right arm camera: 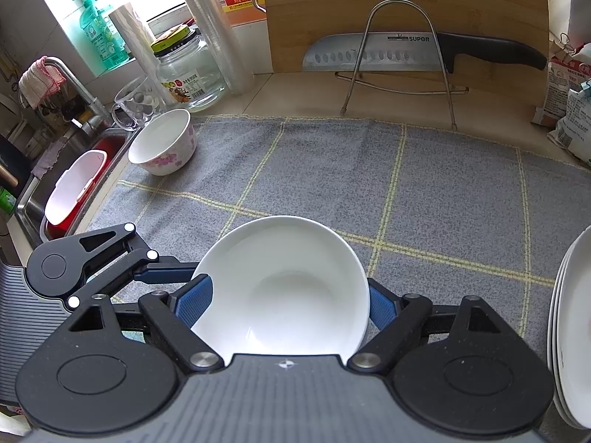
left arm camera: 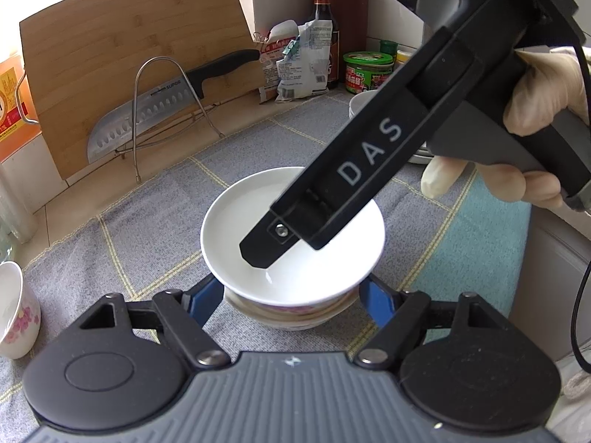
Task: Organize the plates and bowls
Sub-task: 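Carry and lower the pink-floral bowl with the right tool into the white bowl, then open the right tool to release the bowl into the stack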
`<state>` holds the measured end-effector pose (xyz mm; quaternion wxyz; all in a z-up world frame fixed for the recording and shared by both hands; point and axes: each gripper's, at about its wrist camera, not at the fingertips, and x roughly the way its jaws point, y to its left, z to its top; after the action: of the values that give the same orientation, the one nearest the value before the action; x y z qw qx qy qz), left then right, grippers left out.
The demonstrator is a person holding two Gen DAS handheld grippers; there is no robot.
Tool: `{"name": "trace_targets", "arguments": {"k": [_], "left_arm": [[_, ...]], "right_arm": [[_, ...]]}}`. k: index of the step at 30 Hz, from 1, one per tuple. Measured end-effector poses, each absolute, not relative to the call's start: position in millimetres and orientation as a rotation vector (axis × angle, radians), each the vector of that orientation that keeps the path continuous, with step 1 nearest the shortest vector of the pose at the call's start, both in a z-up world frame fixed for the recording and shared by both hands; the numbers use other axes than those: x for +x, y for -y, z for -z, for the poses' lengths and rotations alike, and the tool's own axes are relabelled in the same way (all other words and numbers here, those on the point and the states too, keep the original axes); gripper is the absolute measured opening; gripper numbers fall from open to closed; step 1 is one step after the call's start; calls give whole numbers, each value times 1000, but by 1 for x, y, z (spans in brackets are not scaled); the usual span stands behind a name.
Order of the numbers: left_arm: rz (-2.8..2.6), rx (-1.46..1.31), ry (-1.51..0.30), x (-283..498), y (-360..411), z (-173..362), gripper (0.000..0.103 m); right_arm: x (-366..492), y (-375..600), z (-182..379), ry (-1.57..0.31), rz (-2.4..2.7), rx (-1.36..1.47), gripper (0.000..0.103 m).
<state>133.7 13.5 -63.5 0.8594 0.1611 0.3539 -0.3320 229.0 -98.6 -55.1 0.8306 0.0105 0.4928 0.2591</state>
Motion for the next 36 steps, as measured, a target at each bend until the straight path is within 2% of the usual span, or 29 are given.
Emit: {"name": "trace_targets", "arguments": {"k": [4, 6, 7, 14, 27, 36], "left_arm": [[701, 333, -749, 134, -14, 65, 82], [700, 337, -746, 134, -13, 66, 85], [696, 345, -735, 133, -13, 66, 88], [696, 338, -727, 131, -18, 63, 91], [748, 312, -637, 123, -19, 47, 94], [756, 285, -666, 129, -21, 56, 95]], "right_arm": [[229, 99, 56, -1045, -549, 24, 90], [229, 100, 57, -1045, -547, 29, 94], [229, 100, 57, -1039, -543, 22, 99], [225, 102, 53, -1017, -542, 22, 103], [217, 99, 43, -961, -506, -46, 103], [214, 103, 34, -935, -476, -48, 103]]}}
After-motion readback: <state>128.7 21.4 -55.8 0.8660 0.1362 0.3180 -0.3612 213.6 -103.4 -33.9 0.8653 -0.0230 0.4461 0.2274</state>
